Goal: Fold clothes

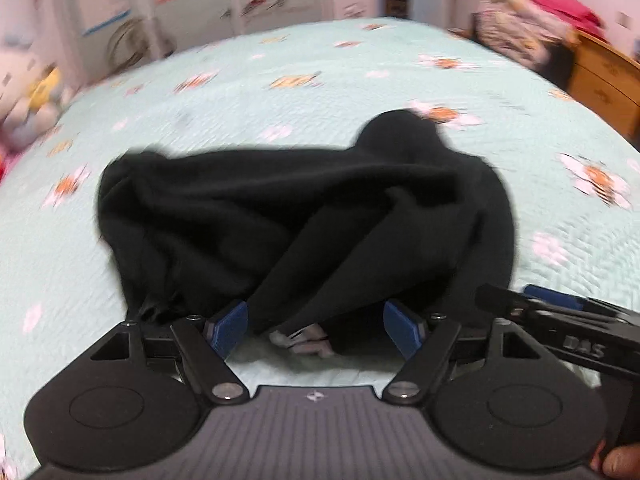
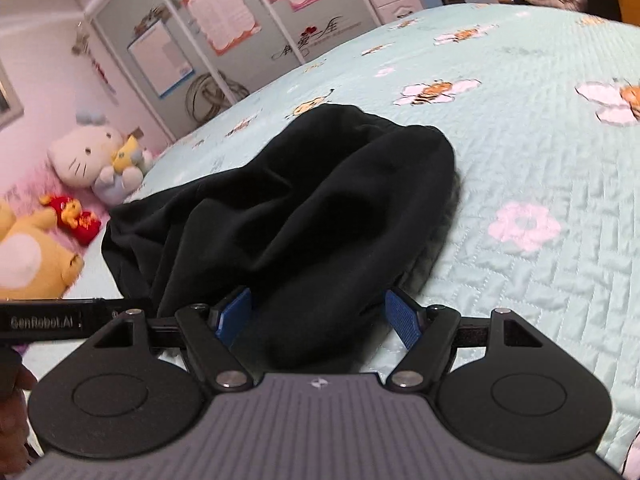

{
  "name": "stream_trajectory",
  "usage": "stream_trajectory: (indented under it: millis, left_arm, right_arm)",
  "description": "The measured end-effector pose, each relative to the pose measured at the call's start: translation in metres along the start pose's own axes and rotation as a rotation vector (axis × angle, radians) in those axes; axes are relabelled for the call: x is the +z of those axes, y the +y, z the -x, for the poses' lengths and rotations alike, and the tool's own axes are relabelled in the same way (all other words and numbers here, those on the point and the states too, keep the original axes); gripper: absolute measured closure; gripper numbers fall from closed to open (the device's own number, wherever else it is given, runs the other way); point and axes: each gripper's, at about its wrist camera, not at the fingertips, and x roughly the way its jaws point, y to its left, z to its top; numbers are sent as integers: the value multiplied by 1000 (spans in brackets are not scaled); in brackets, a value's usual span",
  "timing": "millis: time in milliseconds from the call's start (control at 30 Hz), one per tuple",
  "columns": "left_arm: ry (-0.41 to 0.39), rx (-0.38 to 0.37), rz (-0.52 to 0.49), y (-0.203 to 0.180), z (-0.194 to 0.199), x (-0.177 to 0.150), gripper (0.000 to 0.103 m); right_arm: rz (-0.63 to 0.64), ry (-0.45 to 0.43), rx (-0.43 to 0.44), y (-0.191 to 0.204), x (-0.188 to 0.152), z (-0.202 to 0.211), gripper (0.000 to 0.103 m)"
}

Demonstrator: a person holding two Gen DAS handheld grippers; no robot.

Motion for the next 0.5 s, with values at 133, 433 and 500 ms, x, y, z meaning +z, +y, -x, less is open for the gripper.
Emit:
stream_trajectory:
  millis: [133,433,500]
  left_arm:
    - [-32,28,-97,-23,-14,12,24]
    - [-40,20,-202,-48,-61,24,29]
    - [-23,20,-186,-46,-65,25,69]
  right_arm:
    - [-49,-5,-5,-13,-6,-2,29]
    - [-100,-18,-38,-34,-11,9,29]
    - [-103,-22,-46,-36,-12,11,29]
